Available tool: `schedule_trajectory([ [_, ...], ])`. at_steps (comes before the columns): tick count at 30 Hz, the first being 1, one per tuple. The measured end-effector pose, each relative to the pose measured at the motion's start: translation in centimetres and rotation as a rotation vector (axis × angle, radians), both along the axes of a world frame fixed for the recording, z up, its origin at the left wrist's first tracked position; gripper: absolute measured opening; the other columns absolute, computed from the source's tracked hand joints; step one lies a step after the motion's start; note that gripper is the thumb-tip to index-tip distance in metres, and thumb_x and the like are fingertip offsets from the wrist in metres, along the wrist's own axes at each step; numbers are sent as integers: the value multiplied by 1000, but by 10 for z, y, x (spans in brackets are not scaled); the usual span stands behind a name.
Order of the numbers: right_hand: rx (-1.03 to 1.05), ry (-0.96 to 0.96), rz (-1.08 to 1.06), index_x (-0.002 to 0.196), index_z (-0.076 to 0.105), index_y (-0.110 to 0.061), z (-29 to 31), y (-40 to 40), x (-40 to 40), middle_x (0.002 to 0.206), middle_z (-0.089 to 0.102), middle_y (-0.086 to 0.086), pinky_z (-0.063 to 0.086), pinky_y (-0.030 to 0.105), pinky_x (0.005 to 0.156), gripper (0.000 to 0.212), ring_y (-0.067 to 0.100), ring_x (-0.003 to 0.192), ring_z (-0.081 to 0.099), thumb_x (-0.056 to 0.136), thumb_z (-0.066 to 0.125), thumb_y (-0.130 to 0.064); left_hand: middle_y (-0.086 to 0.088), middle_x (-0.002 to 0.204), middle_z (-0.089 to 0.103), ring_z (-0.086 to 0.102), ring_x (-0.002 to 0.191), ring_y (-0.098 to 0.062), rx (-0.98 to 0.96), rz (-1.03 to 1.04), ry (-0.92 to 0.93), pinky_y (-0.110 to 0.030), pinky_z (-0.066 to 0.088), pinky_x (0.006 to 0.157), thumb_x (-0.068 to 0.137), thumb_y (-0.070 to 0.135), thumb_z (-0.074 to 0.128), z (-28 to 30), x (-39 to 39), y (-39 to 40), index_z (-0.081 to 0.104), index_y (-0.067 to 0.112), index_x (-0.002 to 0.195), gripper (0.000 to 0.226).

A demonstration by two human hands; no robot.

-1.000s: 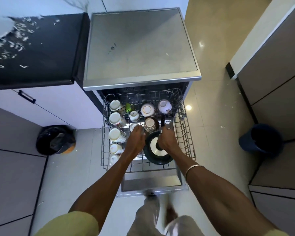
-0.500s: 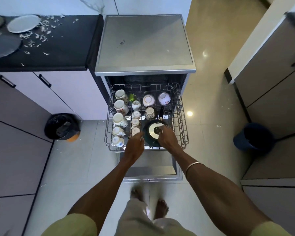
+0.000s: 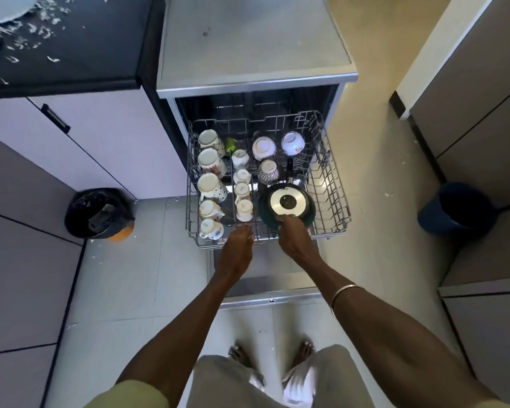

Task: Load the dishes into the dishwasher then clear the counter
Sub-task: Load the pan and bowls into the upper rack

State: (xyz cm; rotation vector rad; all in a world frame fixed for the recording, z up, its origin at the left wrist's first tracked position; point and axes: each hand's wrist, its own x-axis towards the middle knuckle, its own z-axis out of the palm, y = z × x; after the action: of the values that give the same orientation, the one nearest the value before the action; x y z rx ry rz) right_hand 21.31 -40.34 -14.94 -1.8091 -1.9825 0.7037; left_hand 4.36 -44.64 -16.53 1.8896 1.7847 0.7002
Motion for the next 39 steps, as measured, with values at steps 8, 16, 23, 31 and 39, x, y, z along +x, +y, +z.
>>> schedule_trajectory([
  [8,258,-41,6,109,67,-7,-104,-17,5,109,67,12,53,31,85,20,24,103,60,89,66,-8,-9,140,56,48,135,-26,133,-35,42,-40,34,116,100,16,49,-99,10,-5,57,9,136,37],
  [16,574,-85,174,115,68,-6,-161,3,29,116,67,11,48,38,97,26,26,115,57,91,65,-16,-12,125,66,58,124,-28,556,76,83,-47,38,111,104,12,43,-152,24,13,68,1,120,31],
  [23,888,-91,174,115,71,-9,-191,26,26,131,63,7,30,36,114,32,23,132,49,102,44,-19,-9,125,66,56,125,-27,818,120,91,-43,26,117,90,-10,55,-183,24,37,70,1,115,31],
  [31,1103,-74,85,123,61,-16,-202,84,10,130,63,5,23,33,116,30,22,131,47,102,40,-22,-8,120,68,56,124,-22,1080,136,82,-37,26,116,99,9,48,-194,16,100,71,4,112,27],
  [39,1233,-53,18,124,66,-10,-206,124,3,136,59,6,26,37,115,38,23,135,45,103,37,-24,-6,121,69,57,125,-23,1277,127,76,-45,34,112,94,1,53,-202,8,145,73,4,111,26],
])
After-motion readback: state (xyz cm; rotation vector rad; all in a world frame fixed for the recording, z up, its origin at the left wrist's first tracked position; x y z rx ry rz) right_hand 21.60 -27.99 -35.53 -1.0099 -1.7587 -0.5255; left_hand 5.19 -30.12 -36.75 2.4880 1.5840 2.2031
